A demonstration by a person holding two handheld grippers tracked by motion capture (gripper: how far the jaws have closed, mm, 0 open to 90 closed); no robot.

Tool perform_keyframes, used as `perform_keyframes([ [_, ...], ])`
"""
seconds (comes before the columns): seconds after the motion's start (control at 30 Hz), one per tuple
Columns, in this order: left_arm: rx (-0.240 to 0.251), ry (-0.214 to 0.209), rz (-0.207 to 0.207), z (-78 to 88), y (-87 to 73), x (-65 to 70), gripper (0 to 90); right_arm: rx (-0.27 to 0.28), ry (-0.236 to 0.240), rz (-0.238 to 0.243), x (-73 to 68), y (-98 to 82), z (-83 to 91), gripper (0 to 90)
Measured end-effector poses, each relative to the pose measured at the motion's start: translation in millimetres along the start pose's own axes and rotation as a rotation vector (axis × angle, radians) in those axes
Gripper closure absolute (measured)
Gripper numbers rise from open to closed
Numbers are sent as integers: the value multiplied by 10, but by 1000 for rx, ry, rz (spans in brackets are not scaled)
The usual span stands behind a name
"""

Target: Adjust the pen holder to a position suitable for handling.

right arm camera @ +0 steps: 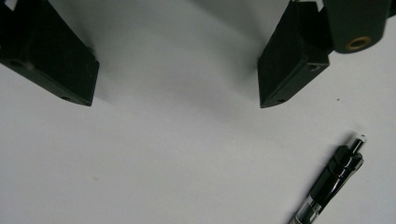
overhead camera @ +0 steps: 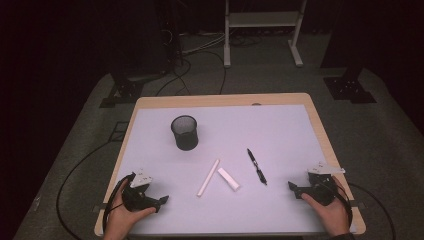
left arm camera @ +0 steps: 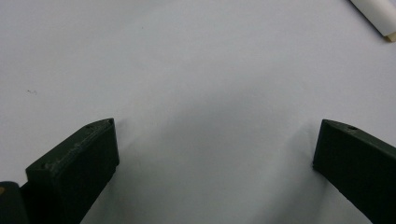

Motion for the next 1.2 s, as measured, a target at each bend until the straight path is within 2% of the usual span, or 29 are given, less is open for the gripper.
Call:
perform_keyframes([
  [0.17,8,5,7,10,1,-7,7,1,0,-1,0,0,0,117],
  [0.3,16,14,17,43,-3,-38,102,1,1,-1,1,0,0,117],
  [0.53,13,14,20,77,-2,-85,150,0,1,-1,0,0,0,117],
  [0.57,18,5,19,85,2,-86,179,-1,1,-1,1,0,0,117],
  [0.73,20,-2,27,134,36,-105,240,-1,2,-2,0,1,-1,117],
  [0.8,33,-2,44,170,73,-126,253,-1,2,-2,0,1,-2,117],
  [1.0,52,6,60,235,136,-177,313,-1,2,-2,1,2,-2,117],
  [1.2,65,9,64,259,207,-208,363,-2,3,-3,1,2,-2,117],
])
Point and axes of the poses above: each handheld gripper's, and its own axes: z roughly backward along the jaws, y roughly out of its top, x roughly to its right, the point moved 6 cm from there along -z, roughly forward along the jaws, and after that the axes turned 10 degrees about -x, right-handed, at the moved point
